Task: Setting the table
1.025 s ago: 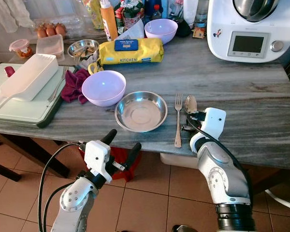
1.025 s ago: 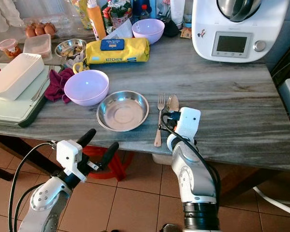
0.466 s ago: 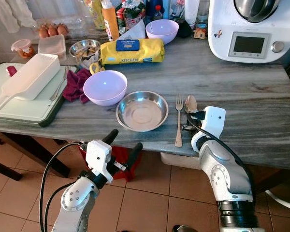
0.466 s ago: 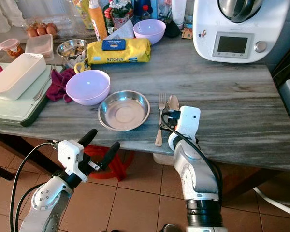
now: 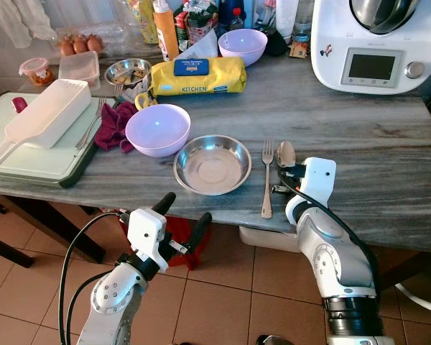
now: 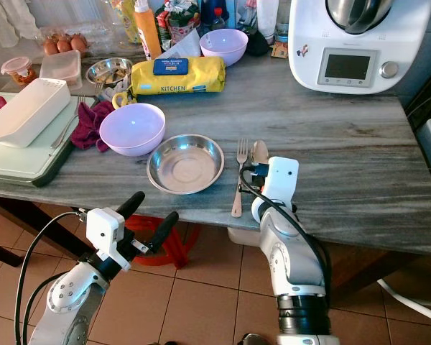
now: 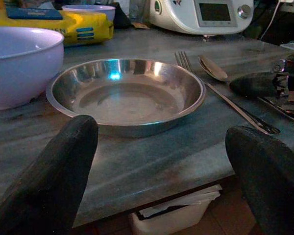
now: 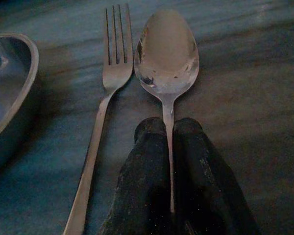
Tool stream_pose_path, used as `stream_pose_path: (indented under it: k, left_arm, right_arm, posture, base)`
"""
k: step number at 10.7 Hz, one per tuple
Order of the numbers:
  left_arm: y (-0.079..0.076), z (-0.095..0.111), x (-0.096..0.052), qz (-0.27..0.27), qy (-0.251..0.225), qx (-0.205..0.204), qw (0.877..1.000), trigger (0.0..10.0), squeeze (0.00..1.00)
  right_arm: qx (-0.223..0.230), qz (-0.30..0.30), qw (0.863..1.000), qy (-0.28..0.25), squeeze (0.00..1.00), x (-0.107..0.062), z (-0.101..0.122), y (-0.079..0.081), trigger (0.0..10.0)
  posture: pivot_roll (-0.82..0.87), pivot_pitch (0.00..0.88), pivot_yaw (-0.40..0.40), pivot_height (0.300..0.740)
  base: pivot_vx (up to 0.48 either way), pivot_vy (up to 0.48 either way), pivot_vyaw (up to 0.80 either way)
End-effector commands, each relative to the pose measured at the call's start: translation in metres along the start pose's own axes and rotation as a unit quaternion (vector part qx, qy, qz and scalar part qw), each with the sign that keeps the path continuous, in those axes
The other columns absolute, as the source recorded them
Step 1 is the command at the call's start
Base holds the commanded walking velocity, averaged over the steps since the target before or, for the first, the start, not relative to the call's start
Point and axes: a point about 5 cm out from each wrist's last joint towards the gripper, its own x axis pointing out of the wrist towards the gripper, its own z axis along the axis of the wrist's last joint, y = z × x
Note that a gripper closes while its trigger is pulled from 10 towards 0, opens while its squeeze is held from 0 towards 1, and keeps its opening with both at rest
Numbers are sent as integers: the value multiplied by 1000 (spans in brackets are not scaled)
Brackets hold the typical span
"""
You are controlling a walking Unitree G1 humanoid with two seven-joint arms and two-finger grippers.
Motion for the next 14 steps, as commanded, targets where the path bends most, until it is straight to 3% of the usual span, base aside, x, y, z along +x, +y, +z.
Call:
stream_pose_path:
  k: [1, 3, 4, 5, 14]
  left_arm:
    - [3, -3, -3, 7, 10, 4, 1000, 10000, 0]
    - [4, -3, -2, 7, 10, 5, 1000, 10000, 0]
    - [5, -4, -2, 8, 10, 5, 1000, 10000, 0]
    - [4, -4, -2, 8, 10, 4, 1000, 10000, 0]
    - [4, -4, -2, 9, 10, 6, 1000, 10000, 0]
  right_arm:
    - [-4, -40, 999, 27, 0, 1, -11, -16, 10000]
    - [-7, -38, 999, 26, 0, 3, -11, -15, 10000]
    - [-4, -35, 999, 28, 86, 4, -13, -15, 10000]
    - [0, -30, 999, 31, 1000, 4, -15, -15, 10000]
    - [-1, -26, 999, 31, 1000, 4, -16, -13, 10000]
  posture:
    - [-84, 178, 84, 740]
    - [-82, 175, 84, 740]
    - [-81, 174, 83, 740]
    - [-81, 171, 84, 740]
    - [-79, 174, 82, 740]
  base:
    - [0, 0, 0]
    - [0, 0, 0]
    - [0, 0, 0]
    - [0, 0, 0]
    - [0, 0, 0]
